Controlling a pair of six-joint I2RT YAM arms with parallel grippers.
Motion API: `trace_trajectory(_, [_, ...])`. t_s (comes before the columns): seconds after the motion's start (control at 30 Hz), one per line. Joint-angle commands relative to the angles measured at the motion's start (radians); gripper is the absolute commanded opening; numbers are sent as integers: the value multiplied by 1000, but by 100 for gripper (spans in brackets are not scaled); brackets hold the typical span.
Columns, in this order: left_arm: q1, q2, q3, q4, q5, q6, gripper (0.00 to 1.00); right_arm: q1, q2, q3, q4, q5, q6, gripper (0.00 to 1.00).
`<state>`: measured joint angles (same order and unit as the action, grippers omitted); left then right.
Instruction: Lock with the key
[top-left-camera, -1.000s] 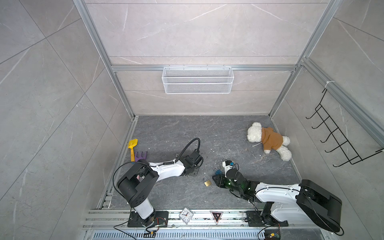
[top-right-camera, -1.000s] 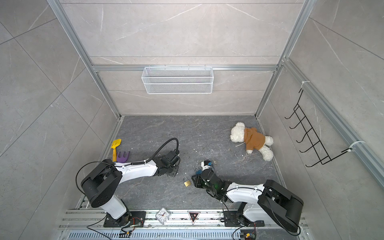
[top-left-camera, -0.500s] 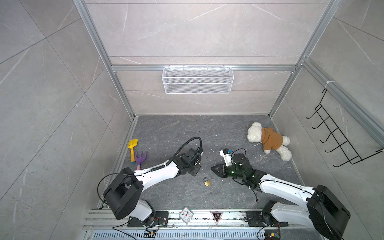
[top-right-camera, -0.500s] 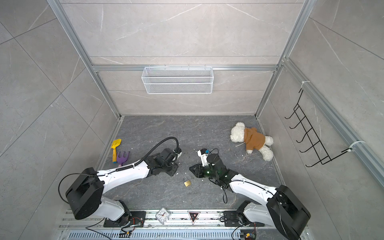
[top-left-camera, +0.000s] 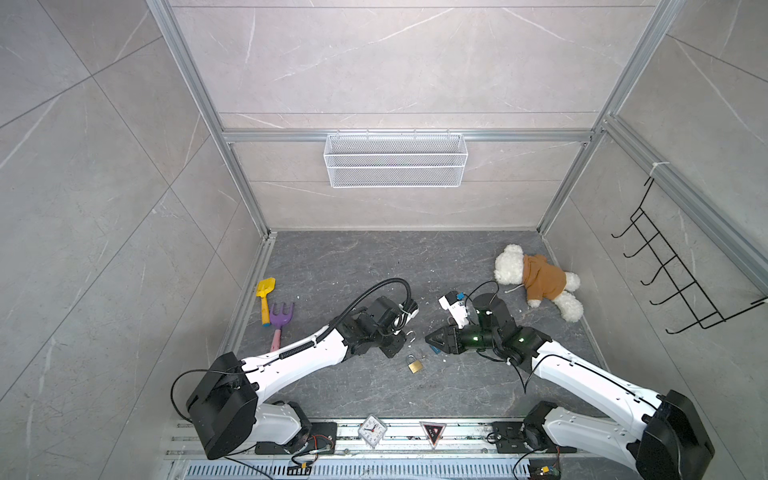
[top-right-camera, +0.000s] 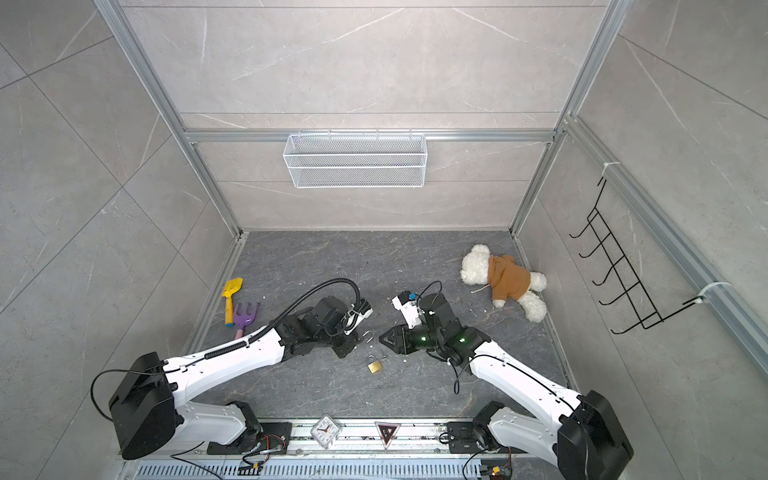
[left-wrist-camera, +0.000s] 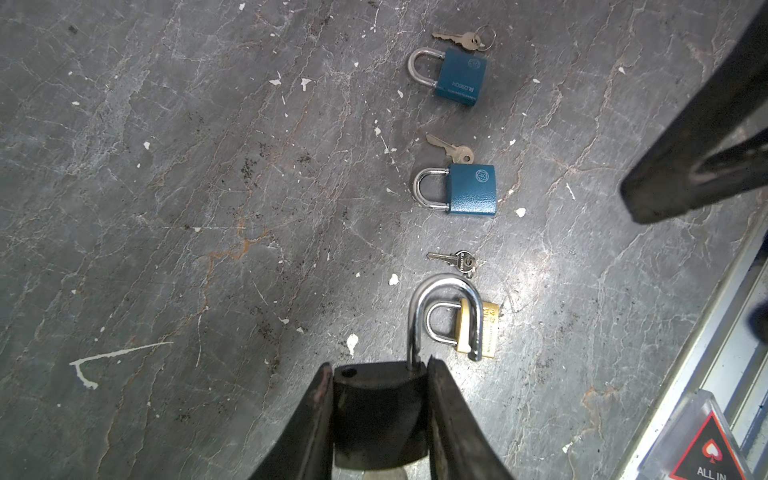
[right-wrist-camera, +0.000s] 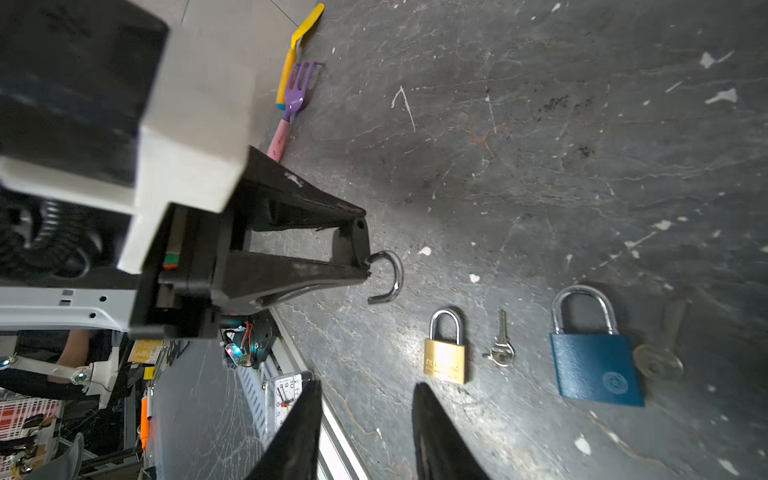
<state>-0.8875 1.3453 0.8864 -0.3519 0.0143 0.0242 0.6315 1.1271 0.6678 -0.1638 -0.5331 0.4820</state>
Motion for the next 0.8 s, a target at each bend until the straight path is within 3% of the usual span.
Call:
trace_trajectory(0.0, [-11, -29, 15, 20, 31, 29, 0, -2, 36, 12, 20, -30, -11, 39])
trace_trajectory(0.33, [-18, -43, 11, 36, 54, 31, 0, -3, 155, 35, 121, -75, 3, 39])
trace_trajectory(0.77, [-22, -52, 4, 49, 67, 30, 0, -5, 250, 23, 286, -170, 65, 32])
